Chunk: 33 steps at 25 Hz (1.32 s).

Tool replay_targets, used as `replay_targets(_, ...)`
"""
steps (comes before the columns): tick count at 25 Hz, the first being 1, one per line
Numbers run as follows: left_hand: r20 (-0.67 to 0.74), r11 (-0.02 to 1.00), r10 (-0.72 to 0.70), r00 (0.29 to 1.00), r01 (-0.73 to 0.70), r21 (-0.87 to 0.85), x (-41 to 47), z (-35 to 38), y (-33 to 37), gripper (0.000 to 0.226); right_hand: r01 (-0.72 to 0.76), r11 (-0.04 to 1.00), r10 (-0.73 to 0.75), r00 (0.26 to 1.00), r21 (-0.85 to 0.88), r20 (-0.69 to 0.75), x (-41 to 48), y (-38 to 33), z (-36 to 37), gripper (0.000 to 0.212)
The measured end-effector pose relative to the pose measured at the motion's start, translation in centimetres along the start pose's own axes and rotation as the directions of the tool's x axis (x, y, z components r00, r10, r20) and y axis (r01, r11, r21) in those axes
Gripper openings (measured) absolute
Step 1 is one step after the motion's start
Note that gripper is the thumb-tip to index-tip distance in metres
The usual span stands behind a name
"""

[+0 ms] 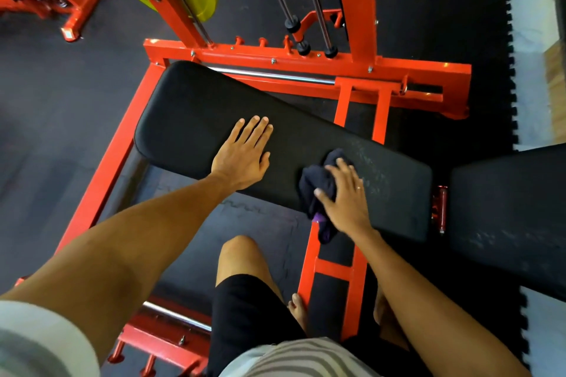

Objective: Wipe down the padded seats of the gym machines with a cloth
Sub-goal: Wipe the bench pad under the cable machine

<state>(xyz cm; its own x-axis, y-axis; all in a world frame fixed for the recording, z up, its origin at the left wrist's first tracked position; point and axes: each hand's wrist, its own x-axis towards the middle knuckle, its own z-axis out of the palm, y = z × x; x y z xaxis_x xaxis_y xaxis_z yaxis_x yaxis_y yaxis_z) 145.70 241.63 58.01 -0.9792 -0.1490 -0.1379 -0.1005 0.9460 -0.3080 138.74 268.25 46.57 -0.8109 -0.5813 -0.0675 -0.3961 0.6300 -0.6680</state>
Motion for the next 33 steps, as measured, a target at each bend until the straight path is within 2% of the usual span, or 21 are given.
replay_targets(2, 0.002, 1.0, 0.004, 1.0, -0.004, 0.003, -0.1, 0.0, -0.1, 0.066, -0.242, 0.964, 0.25, 0.966, 0.108, -0.072, 1.4, -0.7, -0.2, 0.068)
replay_targets(3, -0.001, 1.0, 0.005, 1.0, -0.005, 0.002, -0.1, 0.0, 0.0, 0.066, -0.305, 0.944, 0.318, 0.943, 0.128, -0.098, 1.8, -2.4, 0.0, 0.071)
replay_targets(4, -0.001, 1.0, 0.003, 1.0, -0.003, 0.0, -0.1, 0.0, 0.1, 0.066, -0.307, 0.944, 0.319, 0.942, 0.119, -0.101, 1.8, -4.4, 0.4, 0.076)
replay_targets(5, 0.001, 1.0, 0.0, 1.0, 0.0, 0.0, -0.1, 0.0, 0.2, 0.066, -0.238, 0.968, 0.245, 0.966, 0.079, -0.08, 1.5, -6.3, 1.0, 0.08)
replay_targets(6, -0.001, 1.0, -0.002, 1.0, 0.002, 0.004, -0.1, 0.0, 0.2, 0.066, -0.11, 0.994, 0.111, 0.993, 0.014, -0.044, 0.8, -7.9, 1.6, 0.083)
replay_targets(8, -0.004, 1.0, -0.007, 1.0, 0.007, 0.013, -0.1, 0.0, 0.2, 0.066, 0.142, 0.984, -0.14, 0.99, -0.111, 0.028, -0.8, -9.0, 2.3, 0.085)
replay_targets(9, 0.002, 1.0, -0.008, 1.0, 0.008, 0.011, -0.2, 0.0, 0.1, 0.066, 0.202, 0.967, -0.196, 0.979, -0.154, 0.054, -1.3, -8.4, 2.3, 0.089)
replay_targets(10, 0.006, 1.0, -0.009, 1.0, 0.009, 0.009, -0.3, -0.1, 0.1, 0.066, 0.215, 0.956, -0.207, 0.976, -0.197, 0.062, -1.6, -7.1, 2.1, 0.094)
replay_targets(12, -0.002, 1.0, -0.007, 1.0, 0.007, 0.009, -0.3, -0.1, 0.0, 0.066, 0.147, 0.955, -0.146, 0.989, -0.258, 0.022, -2.7, -3.6, 1.7, 0.103)
replay_targets(14, -0.005, 1.0, -0.001, 1.0, 0.001, 0.001, -0.2, -0.1, 0.1, 0.067, 0.016, 0.969, -0.03, 0.998, -0.247, -0.053, -4.4, 0.1, 1.2, 0.11)
replay_targets(16, -0.012, 1.0, -0.004, 1.0, 0.004, 0.009, -0.2, 0.1, 0.1, 0.067, -0.042, 0.978, 0.022, 0.994, -0.205, -0.103, -5.1, 1.0, 1.1, 0.114)
replay_targets(18, -0.007, 1.0, -0.007, 1.0, 0.007, 0.016, -0.1, 0.1, 0.1, 0.067, 0.005, 0.981, -0.024, 0.995, -0.192, -0.094, -3.9, -1.9, 1.6, 0.112)
replay_targets(20, -0.001, 1.0, -0.008, 1.0, 0.008, 0.024, -0.1, 0.1, 0.1, 0.066, 0.146, 0.974, -0.151, 0.988, -0.172, -0.017, -1.8, -7.0, 2.6, 0.108)
replay_targets(22, 0.01, 0.999, -0.005, 1.0, 0.005, 0.038, -0.1, 0.1, 0.2, 0.065, 0.221, 0.968, -0.22, 0.975, -0.115, 0.025, 0.1, -10.9, 3.3, 0.104)
replay_targets(24, 0.005, 0.999, -0.01, 1.0, 0.01, 0.039, -0.2, 0.1, 0.1, 0.064, 0.256, 0.964, -0.253, 0.966, -0.072, 0.053, 0.8, -11.0, 3.0, 0.102)
replay_targets(27, -0.007, 1.0, -0.01, 1.0, 0.01, 0.026, -0.1, -0.1, 0.1, 0.066, 0.313, 0.942, -0.307, 0.949, -0.121, 0.068, -0.6, -5.3, 1.8, 0.095)
replay_targets(28, -0.006, 1.0, -0.004, 1.0, 0.004, 0.023, -0.1, -0.2, 0.1, 0.066, 0.265, 0.956, -0.262, 0.964, -0.126, 0.042, -1.1, -2.8, 1.1, 0.091)
replay_targets(30, 0.0, 1.0, 0.002, 1.0, -0.002, 0.025, -0.1, 0.0, 0.1, 0.067, 0.06, 0.995, -0.059, 0.998, -0.084, 0.012, -1.3, 1.2, -0.5, 0.088)
replay_targets(33, 0.009, 1.0, -0.004, 1.0, 0.004, 0.017, -0.1, 0.0, 0.1, 0.067, -0.183, 0.982, 0.184, 0.982, -0.039, 0.032, 3.2, 1.7, -2.0, 0.085)
